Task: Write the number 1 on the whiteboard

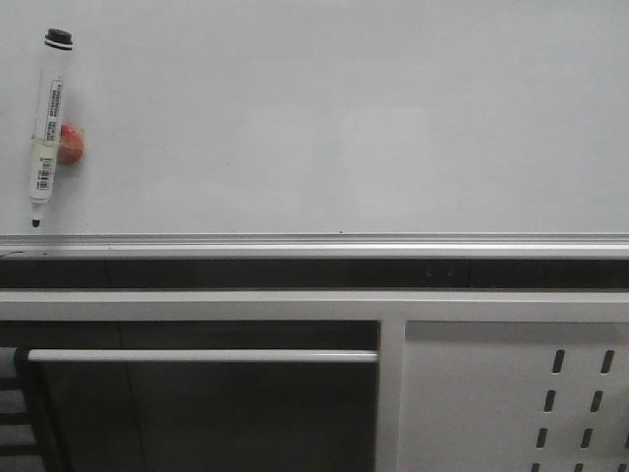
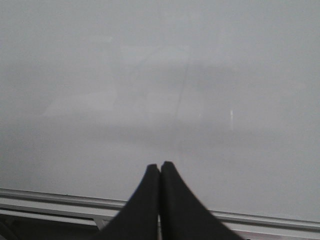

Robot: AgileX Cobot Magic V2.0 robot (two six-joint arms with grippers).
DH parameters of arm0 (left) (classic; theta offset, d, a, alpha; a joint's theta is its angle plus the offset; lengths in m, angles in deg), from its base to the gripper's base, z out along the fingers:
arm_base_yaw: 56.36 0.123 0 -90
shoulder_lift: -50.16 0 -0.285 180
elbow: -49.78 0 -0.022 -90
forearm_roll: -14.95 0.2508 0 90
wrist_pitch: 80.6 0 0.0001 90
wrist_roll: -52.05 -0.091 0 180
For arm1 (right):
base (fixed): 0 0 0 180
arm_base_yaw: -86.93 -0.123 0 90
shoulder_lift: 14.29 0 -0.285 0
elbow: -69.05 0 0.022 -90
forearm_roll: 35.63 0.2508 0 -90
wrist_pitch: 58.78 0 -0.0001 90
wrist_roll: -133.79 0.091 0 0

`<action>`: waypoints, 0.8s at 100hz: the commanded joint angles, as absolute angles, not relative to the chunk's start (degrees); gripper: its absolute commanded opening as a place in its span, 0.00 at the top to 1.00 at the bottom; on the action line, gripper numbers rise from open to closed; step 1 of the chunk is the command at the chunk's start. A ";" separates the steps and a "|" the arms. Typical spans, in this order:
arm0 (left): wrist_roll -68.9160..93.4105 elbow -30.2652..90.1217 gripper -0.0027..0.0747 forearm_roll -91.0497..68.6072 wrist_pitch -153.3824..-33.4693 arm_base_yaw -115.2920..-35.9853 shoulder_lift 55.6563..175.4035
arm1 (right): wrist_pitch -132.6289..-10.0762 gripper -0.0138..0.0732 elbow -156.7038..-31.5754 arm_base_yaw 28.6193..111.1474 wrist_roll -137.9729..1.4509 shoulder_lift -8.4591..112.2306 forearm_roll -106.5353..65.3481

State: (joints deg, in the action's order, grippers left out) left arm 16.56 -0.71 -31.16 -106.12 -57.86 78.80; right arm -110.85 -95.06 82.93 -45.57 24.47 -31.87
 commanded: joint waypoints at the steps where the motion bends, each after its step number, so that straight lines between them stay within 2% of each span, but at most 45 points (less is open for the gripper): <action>1: 16.19 -1.06 0.38 -34.29 -102.38 -58.25 79.25 | -107.40 0.91 -96.57 82.76 -46.21 25.45 -31.62; 18: 9.57 -4.72 0.38 -40.03 -101.07 -58.25 79.25 | -108.20 0.91 -96.49 82.76 -46.21 25.45 -31.28; 36: -7.68 -7.88 0.39 -50.86 -100.67 -58.25 79.25 | -109.65 0.91 -96.49 82.76 -46.21 25.45 -30.48; 49: -17.80 -9.65 0.43 -55.52 -100.45 -58.25 79.25 | -110.38 0.91 -96.49 82.76 -46.21 25.45 -29.83; 80: -24.38 -12.05 0.44 -64.32 -98.36 -58.25 80.08 | -112.76 0.91 -96.49 82.76 -46.21 25.45 -29.69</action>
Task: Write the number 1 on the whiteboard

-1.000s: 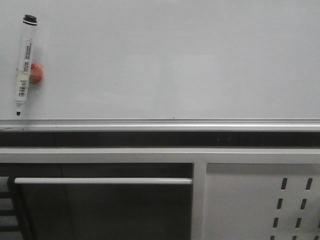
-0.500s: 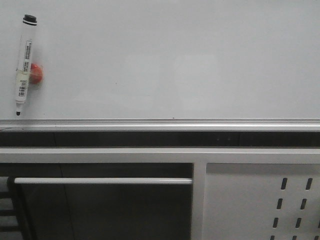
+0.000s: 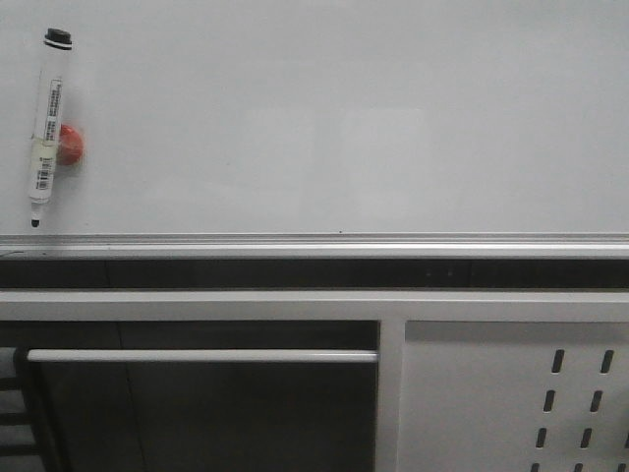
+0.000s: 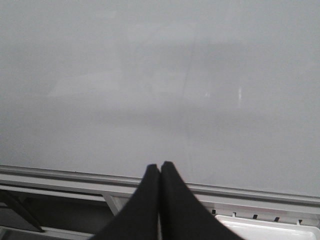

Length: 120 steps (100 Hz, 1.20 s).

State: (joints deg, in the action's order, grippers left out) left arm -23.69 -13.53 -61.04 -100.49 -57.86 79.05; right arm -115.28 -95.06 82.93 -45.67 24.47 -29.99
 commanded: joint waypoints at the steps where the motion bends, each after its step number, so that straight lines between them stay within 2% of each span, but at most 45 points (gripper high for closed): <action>1: -24.38 -12.05 0.44 -64.32 -98.24 -58.25 80.08 | -112.88 0.91 -96.49 82.76 -46.21 25.45 -29.69; 75: -24.21 -11.91 0.44 -61.16 -99.43 -58.25 80.08 | -113.63 0.91 -96.49 82.76 -46.21 25.45 -29.69; 83: -8.41 -10.34 0.44 -47.70 -98.95 -58.25 80.08 | -113.63 0.91 -96.49 82.76 -46.21 25.45 -29.69; 93: 24.07 -8.95 0.44 -23.38 -97.20 -58.25 80.08 | -113.63 0.91 -96.49 82.76 -46.21 25.45 -29.69; 102: 43.16 -8.96 0.44 -6.11 -94.28 -58.53 80.08 | -113.63 0.91 -96.49 82.76 -46.21 25.45 -29.69; 109: 50.25 -9.04 0.44 1.07 -91.15 -60.45 80.08 | -113.63 0.91 -96.49 82.76 -46.21 25.45 -29.69; 120: 51.43 -9.70 0.44 6.08 -84.43 -67.70 80.14 | -113.63 0.91 -96.49 82.76 -46.21 25.45 -29.69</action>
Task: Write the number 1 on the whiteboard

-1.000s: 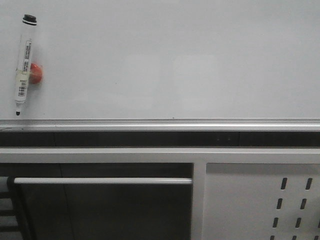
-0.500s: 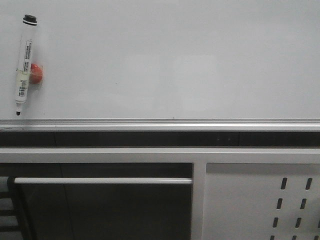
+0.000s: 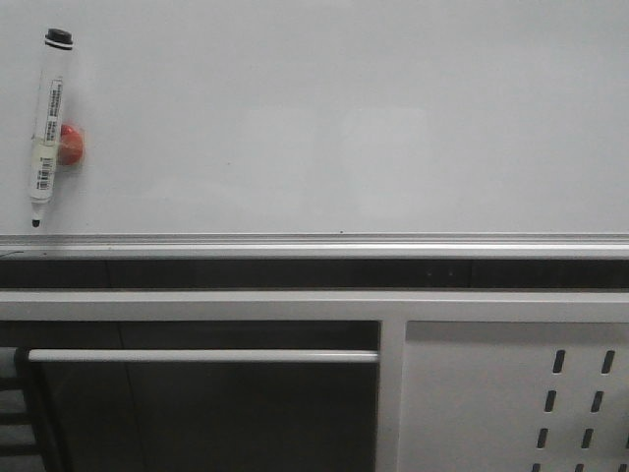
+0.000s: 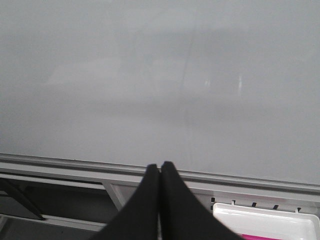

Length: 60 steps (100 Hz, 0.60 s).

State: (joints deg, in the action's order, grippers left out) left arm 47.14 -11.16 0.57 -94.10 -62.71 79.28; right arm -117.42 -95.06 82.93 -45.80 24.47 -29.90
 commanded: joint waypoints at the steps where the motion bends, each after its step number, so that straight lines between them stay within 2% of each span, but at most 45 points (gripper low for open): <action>1: 51.43 -9.98 0.44 6.40 -83.31 -68.30 80.25 | -113.63 0.91 -96.49 82.76 -46.21 25.45 -29.69; 13: 51.43 -13.94 0.44 13.53 -71.98 -79.28 82.25 | -113.63 0.91 -96.49 82.76 -46.21 25.45 -29.69; 22: 50.28 -16.84 0.46 14.12 -65.18 -84.48 85.48 | -113.63 0.91 -96.49 82.76 -46.21 25.45 -29.69; 32: 49.27 -18.56 0.49 12.78 -59.51 -85.48 90.65 | -113.63 0.91 -96.49 82.76 -46.21 25.45 -29.69; 60: 49.14 -19.22 0.49 12.78 -42.91 -84.84 106.99 | -113.63 0.91 -96.49 82.76 -46.21 25.45 -29.69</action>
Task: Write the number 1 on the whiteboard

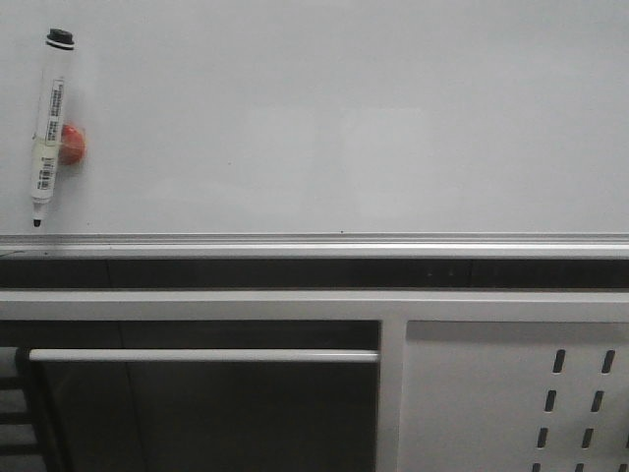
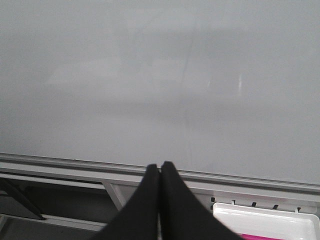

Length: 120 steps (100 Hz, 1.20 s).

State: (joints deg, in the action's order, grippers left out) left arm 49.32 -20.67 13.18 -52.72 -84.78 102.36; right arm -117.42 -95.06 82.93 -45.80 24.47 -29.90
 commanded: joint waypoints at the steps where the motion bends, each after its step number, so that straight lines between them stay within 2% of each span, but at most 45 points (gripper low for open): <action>1: 49.14 -19.22 0.49 12.78 -42.57 -84.84 107.43 | -113.63 0.91 -96.49 82.76 -46.21 25.45 -29.69; 27: 45.37 -19.22 0.49 9.08 -26.32 -84.84 120.78 | -113.63 0.91 -96.49 82.76 -46.21 25.45 -29.69; 61: 44.71 -19.22 0.49 6.97 -16.48 -85.07 130.37 | -113.63 0.91 -96.49 82.76 -46.21 25.45 -29.69; 120: 46.87 -17.03 0.49 5.60 -9.81 -85.07 141.66 | -113.63 0.91 -96.49 82.76 -46.21 25.45 -29.69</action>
